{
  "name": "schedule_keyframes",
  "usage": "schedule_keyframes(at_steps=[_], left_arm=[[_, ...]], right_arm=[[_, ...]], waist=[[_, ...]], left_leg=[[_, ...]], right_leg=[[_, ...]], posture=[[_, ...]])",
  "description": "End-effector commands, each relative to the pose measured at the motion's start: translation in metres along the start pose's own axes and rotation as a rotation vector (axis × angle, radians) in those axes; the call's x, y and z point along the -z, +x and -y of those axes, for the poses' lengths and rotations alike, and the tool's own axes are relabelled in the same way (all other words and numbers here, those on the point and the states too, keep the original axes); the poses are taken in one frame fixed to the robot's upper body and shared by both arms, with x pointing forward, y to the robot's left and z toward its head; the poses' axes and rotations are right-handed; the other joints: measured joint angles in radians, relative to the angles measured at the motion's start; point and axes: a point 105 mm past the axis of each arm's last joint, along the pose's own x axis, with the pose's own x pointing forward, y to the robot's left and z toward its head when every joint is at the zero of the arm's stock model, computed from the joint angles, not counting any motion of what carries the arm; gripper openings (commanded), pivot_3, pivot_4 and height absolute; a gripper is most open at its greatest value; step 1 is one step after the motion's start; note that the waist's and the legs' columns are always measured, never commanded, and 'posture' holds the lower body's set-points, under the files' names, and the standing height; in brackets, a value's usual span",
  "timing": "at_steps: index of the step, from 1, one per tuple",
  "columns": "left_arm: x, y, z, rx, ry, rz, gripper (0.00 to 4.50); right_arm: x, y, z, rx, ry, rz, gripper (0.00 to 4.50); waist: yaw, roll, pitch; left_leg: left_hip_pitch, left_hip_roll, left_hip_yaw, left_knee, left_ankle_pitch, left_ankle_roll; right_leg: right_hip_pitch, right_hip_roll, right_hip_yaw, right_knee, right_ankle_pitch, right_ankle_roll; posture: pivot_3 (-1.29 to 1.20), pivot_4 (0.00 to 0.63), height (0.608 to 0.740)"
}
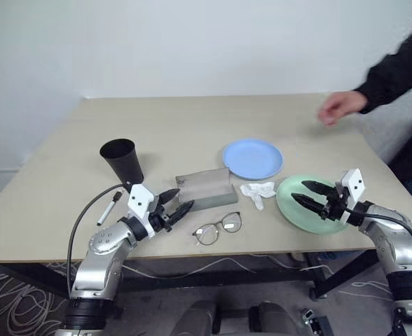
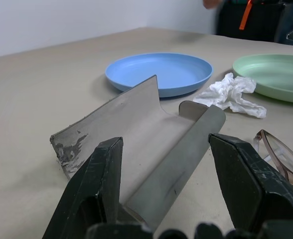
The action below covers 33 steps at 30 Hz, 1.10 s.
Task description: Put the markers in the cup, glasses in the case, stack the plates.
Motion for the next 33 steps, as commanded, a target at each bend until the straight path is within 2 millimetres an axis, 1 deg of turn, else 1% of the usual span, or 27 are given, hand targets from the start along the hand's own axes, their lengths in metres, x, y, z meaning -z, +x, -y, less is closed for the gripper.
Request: schedule_keyframes(at_steps=[1,5,9,13,20,23,27,33], left_arm=[[-0.017,0.005,0.001,0.022,0.045,0.049,2.85],[-0.018,0.007,0.001,0.024,0.045,0.053,2.85],[-0.018,0.008,0.001,0.043,0.045,0.049,2.85],[-0.017,0.010,-0.001,0.053,0.046,0.046,2.85],[-0.018,0.012,-0.003,0.079,0.049,0.038,2.85],[-0.015,0.012,-0.006,0.081,0.050,0.032,2.85],[-0.021,0.014,-0.006,0.085,0.049,0.043,2.85],[-0.019,0.013,-0.002,0.089,0.047,0.041,2.85]], right_arm=[[-0.021,0.001,0.007,0.020,-0.054,0.063,2.72],[-0.023,0.004,0.008,0.030,-0.061,0.073,2.72],[-0.025,0.002,0.007,0.043,-0.069,0.080,2.72],[-0.023,-0.003,0.004,0.060,-0.070,0.077,2.72],[-0.022,-0.006,-0.004,0.086,-0.069,0.080,2.72],[-0.019,-0.006,-0.007,0.097,-0.064,0.078,2.72],[-0.022,-0.008,-0.008,0.104,-0.065,0.077,2.72],[-0.019,-0.005,-0.006,0.147,-0.094,0.045,2.72]], waist=[[0.000,0.000,0.000],[0.000,0.000,0.000],[0.000,0.000,0.000],[0.002,0.000,0.000],[0.000,0.000,0.000],[0.000,0.000,0.000],[0.000,0.000,0.000],[0.000,0.000,0.000]], left_leg=[[0.000,0.000,0.000,0.000,0.000,0.000],[0.000,0.000,0.000,0.000,0.000,0.000],[0.000,0.000,0.000,0.000,0.000,0.000],[0.000,0.000,0.000,0.000,0.000,0.000],[0.000,0.000,0.000,0.001,0.000,0.000],[0.000,0.000,0.000,0.001,0.000,0.000],[0.000,0.000,0.000,0.001,0.000,0.000],[0.000,0.000,0.000,0.001,0.000,0.000]], right_leg=[[0.000,0.000,0.000,0.000,0.000,0.000],[0.000,0.000,0.000,0.000,0.000,0.000],[0.000,0.000,0.000,0.000,0.000,0.000],[0.001,0.000,-0.001,0.000,0.000,0.000],[0.001,0.000,0.000,0.000,0.000,0.000],[0.001,0.000,-0.001,0.001,0.000,0.000],[0.001,0.000,0.000,0.000,0.000,0.000],[0.001,0.000,0.000,0.000,0.000,0.000]], posture=[[0.00,0.000,0.737],[0.00,0.000,0.737],[0.00,0.000,0.737],[0.00,0.000,0.737],[0.00,0.000,0.737],[0.00,0.000,0.737],[0.00,0.000,0.737],[0.00,0.000,0.737]])
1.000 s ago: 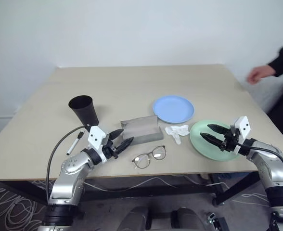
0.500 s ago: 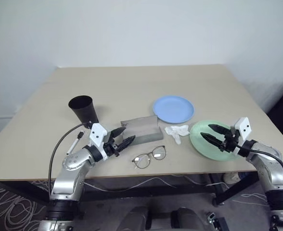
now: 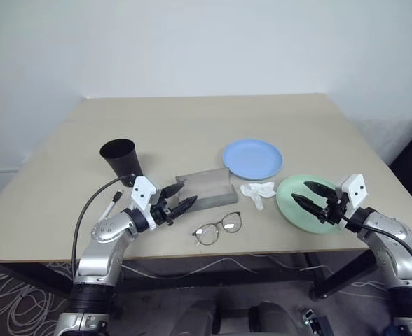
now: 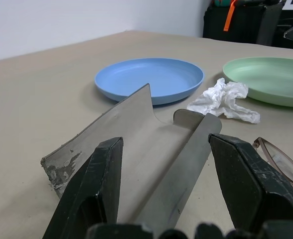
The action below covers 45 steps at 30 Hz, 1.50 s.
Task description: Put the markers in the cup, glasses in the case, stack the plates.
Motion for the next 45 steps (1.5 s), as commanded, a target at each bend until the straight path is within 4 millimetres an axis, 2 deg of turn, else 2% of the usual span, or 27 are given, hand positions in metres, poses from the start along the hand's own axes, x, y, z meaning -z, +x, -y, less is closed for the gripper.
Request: schedule_keyframes(at_steps=[1,4,6,11,13,17,22,35,45], left_arm=[[-0.014,0.001,0.004,0.015,0.044,0.037,2.85],[-0.012,0.000,0.004,0.013,0.041,0.036,2.85],[-0.011,0.001,0.003,0.007,0.036,0.036,2.85],[-0.015,0.013,0.007,0.042,0.034,0.052,2.85],[-0.017,0.019,0.008,0.053,0.033,0.064,2.85],[-0.018,0.026,0.011,0.073,0.027,0.073,2.85],[-0.016,0.028,0.013,0.089,0.022,0.072,2.85],[-0.015,0.024,0.017,0.105,0.014,0.066,2.85],[-0.016,0.022,0.020,0.120,0.013,0.059,2.85]], right_arm=[[-0.018,0.002,0.005,0.053,-0.060,0.035,2.72],[-0.027,0.003,-0.002,0.058,-0.046,0.055,2.72],[-0.029,0.006,-0.014,0.056,-0.046,0.041,2.72],[-0.019,0.013,-0.044,0.074,-0.070,-0.089,2.72],[-0.008,0.016,-0.049,0.108,-0.093,-0.156,2.72],[0.010,0.021,-0.045,0.197,-0.145,-0.258,2.72],[0.018,0.025,-0.040,0.258,-0.135,-0.307,2.72],[0.023,0.028,-0.046,0.236,-0.180,-0.405,2.72],[0.023,0.025,-0.043,0.256,-0.253,-0.482,2.72]], waist=[[0.000,0.000,0.000],[0.000,0.000,0.000],[0.000,0.000,0.000],[0.002,0.000,0.000],[0.003,0.000,0.000],[0.000,0.000,0.000],[0.000,0.000,0.000],[0.000,-0.001,0.000],[0.000,-0.001,0.000]], left_leg=[[0.000,0.000,0.000,0.000,0.000,0.000],[0.000,0.000,0.000,0.000,0.000,0.000],[0.000,0.000,0.000,0.000,0.000,0.000],[-0.001,0.000,0.000,-0.001,0.000,0.000],[-0.001,0.000,0.000,-0.001,0.000,0.000],[-0.001,0.000,0.001,-0.001,0.000,0.000],[-0.001,0.000,0.002,-0.002,0.000,0.000],[0.000,0.000,0.001,0.000,0.000,0.000],[0.000,0.000,0.001,0.000,0.000,0.000]], right_leg=[[0.000,0.000,0.000,0.000,0.000,0.000],[0.000,0.000,0.000,0.000,0.000,0.000],[0.000,0.000,0.000,0.000,0.000,0.000],[-0.001,0.000,0.001,0.001,0.000,0.000],[-0.001,0.000,0.001,0.001,0.000,0.000],[-0.001,-0.001,0.001,0.001,0.000,0.000],[-0.003,-0.001,0.001,0.001,0.000,0.000],[-0.001,0.000,0.000,0.000,0.000,0.000],[-0.001,-0.001,-0.001,0.000,0.000,0.000]], posture=[[0.00,0.000,0.737],[0.00,0.000,0.737],[0.00,0.000,0.737],[0.00,0.000,0.737],[0.00,0.000,0.737],[0.00,0.000,0.737],[0.00,0.000,0.737],[0.00,0.000,0.737],[0.00,0.000,0.737]])
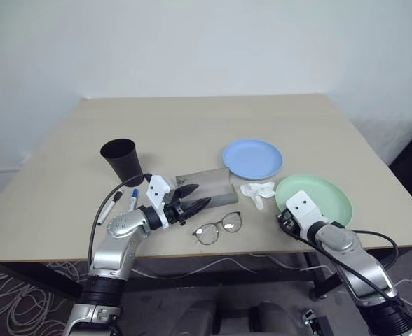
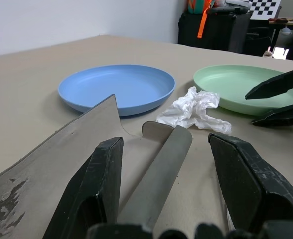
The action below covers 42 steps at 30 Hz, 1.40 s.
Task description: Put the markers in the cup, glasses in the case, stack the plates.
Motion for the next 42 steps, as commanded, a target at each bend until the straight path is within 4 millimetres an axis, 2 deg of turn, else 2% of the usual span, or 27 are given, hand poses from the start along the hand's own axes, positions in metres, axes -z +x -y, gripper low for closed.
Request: schedule_keyframes(at_steps=[1,9,18,23,27,33,38,42], left_arm=[[-0.015,0.001,0.002,0.016,0.045,0.038,2.85],[-0.016,0.002,0.001,0.012,0.048,0.038,2.89],[-0.015,0.004,0.000,0.010,0.050,0.042,2.89],[-0.015,0.004,-0.001,0.007,0.054,0.042,2.89],[-0.017,0.005,-0.003,0.004,0.060,0.043,2.89],[-0.019,0.010,-0.007,0.006,0.066,0.050,2.89],[-0.021,0.013,-0.006,0.006,0.072,0.061,2.89],[-0.022,0.009,-0.006,-0.014,0.076,0.068,2.89]], right_arm=[[-0.012,-0.005,0.010,0.053,-0.063,0.017,2.72],[-0.013,-0.005,0.019,0.105,-0.094,-0.006,0.02],[-0.014,-0.005,0.034,0.191,-0.128,-0.008,0.02],[-0.034,-0.002,0.054,0.238,-0.286,0.088,0.02],[-0.065,0.004,0.070,0.203,-0.412,0.220,0.02],[-0.110,0.028,0.062,-0.033,-0.492,0.427,0.02],[-0.128,0.058,0.054,-0.188,-0.460,0.497,0.02],[-0.132,0.075,0.042,-0.292,-0.448,0.502,0.02]], waist=[[0.000,0.000,0.000],[0.000,0.000,0.000],[0.000,0.000,0.000],[-0.001,0.000,0.000],[-0.004,-0.001,0.000],[-0.009,-0.001,0.001],[-0.010,-0.002,0.001],[-0.007,-0.001,0.001]], left_leg=[[0.000,0.000,0.000,0.000,0.000,0.000],[0.000,0.000,0.000,0.000,0.000,0.000],[0.000,0.000,0.000,0.000,0.000,0.000],[0.000,0.000,0.000,0.000,0.000,0.000],[0.000,0.000,0.000,0.000,0.000,0.000],[0.001,0.000,-0.002,0.001,0.000,0.000],[0.003,0.000,-0.004,0.002,0.000,0.000],[0.004,0.000,-0.004,0.002,0.001,0.001]], right_leg=[[0.000,0.000,0.000,0.000,0.000,0.000],[0.000,0.000,0.000,0.000,0.000,0.000],[0.001,-0.001,-0.002,0.000,0.000,0.000],[0.001,-0.001,-0.002,0.000,0.000,0.000],[0.001,-0.001,-0.003,-0.001,0.000,0.000],[0.004,-0.001,-0.012,-0.002,0.000,0.000],[0.007,0.000,-0.014,-0.004,0.000,0.000],[0.007,0.002,-0.012,-0.003,0.002,0.002]], posture=[[0.00,0.000,0.737],[0.00,0.000,0.737],[0.00,0.000,0.737],[0.00,0.000,0.737],[0.00,0.000,0.737],[0.00,0.000,0.737],[0.00,0.000,0.737],[0.00,0.000,0.737]])
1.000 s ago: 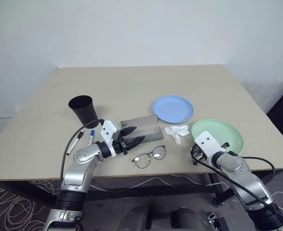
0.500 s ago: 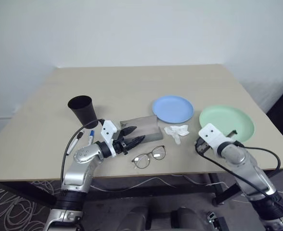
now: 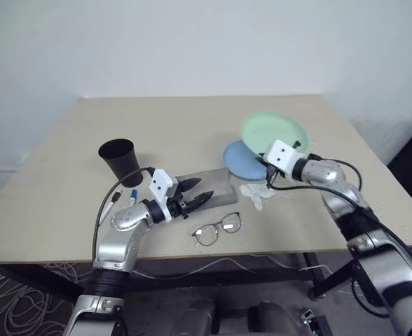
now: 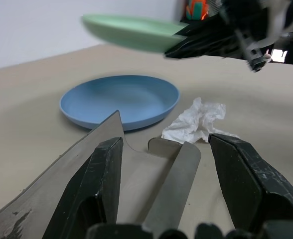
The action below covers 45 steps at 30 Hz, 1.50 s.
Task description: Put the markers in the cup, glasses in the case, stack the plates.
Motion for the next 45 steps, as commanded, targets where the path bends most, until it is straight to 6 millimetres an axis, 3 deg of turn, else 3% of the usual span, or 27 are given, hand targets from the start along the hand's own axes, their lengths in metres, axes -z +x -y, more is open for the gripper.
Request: schedule_keyframes(at_steps=[1,5,9,13,22,26,31,36,39,45], left_arm=[[-0.014,-0.002,-0.001,-0.019,0.044,0.048,2.89],[-0.014,-0.008,0.000,-0.042,0.043,0.049,2.89],[-0.013,-0.011,0.002,-0.056,0.042,0.047,2.89],[-0.014,-0.012,0.001,-0.063,0.042,0.045,2.89],[-0.016,-0.009,0.000,-0.056,0.048,0.046,2.89],[-0.016,-0.008,0.000,-0.050,0.048,0.046,2.89],[-0.014,-0.007,0.001,-0.040,0.044,0.043,2.89],[-0.014,-0.005,0.001,-0.034,0.044,0.041,2.89],[-0.014,-0.005,0.001,-0.029,0.044,0.041,2.89],[-0.014,-0.004,0.001,-0.025,0.045,0.042,2.89]], right_arm=[[-0.012,0.008,0.007,-0.036,-0.013,0.063,0.02],[-0.007,0.016,0.005,-0.052,-0.020,0.044,0.02],[-0.009,0.020,0.008,-0.031,-0.017,0.050,1.05],[-0.014,0.020,0.015,0.019,-0.019,0.078,2.48],[-0.024,0.005,0.036,0.086,-0.016,0.147,2.48],[-0.023,-0.015,0.040,0.074,0.005,0.176,2.48],[-0.011,-0.034,0.009,-0.039,0.053,0.139,2.48],[0.005,-0.040,-0.019,-0.100,0.179,0.050,2.48],[0.019,-0.035,-0.032,-0.094,0.289,-0.010,2.48],[0.032,-0.022,-0.039,-0.071,0.426,-0.087,2.48]], waist=[[-0.001,0.000,0.000],[-0.002,0.000,0.000],[-0.004,0.001,0.000],[-0.004,0.001,0.000],[-0.004,0.002,0.000],[-0.001,0.002,0.000],[0.001,0.002,-0.001],[-0.003,0.002,0.000],[-0.003,0.002,0.000],[-0.003,0.002,0.000]], left_leg=[[0.000,0.000,0.000,0.000,0.000,0.000],[0.006,0.000,0.002,-0.003,0.000,0.000],[0.012,-0.001,0.004,-0.007,0.000,0.000],[0.014,-0.001,0.004,-0.008,0.000,0.000],[0.015,0.000,0.003,-0.008,0.001,-0.002],[0.015,0.000,0.003,-0.008,0.001,-0.002],[0.014,0.000,0.003,-0.008,0.001,-0.002],[0.013,0.001,0.004,-0.008,0.000,-0.002],[0.013,0.002,0.003,-0.008,0.000,-0.002],[0.013,0.002,0.003,-0.007,0.000,-0.002]], right_leg=[[0.000,0.001,0.001,0.000,0.000,0.000],[0.001,0.002,0.006,0.001,0.000,0.000],[0.001,0.002,0.013,0.003,-0.001,-0.002],[0.001,0.006,0.019,0.005,0.000,-0.004],[0.000,0.013,0.022,0.005,0.001,-0.007],[0.000,0.013,0.023,0.004,0.001,-0.007],[0.001,0.011,0.024,0.003,0.001,-0.006],[0.000,0.011,0.026,0.004,0.001,-0.007],[0.001,0.010,0.024,0.004,0.001,-0.007],[0.001,0.009,0.023,0.004,0.001,-0.007]], posture=[[0.00,0.000,0.737],[0.00,0.000,0.737],[0.00,0.000,0.737],[0.00,0.000,0.737],[0.00,0.000,0.737],[0.00,0.000,0.737],[0.00,0.000,0.737],[0.00,0.000,0.737],[0.00,0.000,0.737],[0.00,0.000,0.737]])
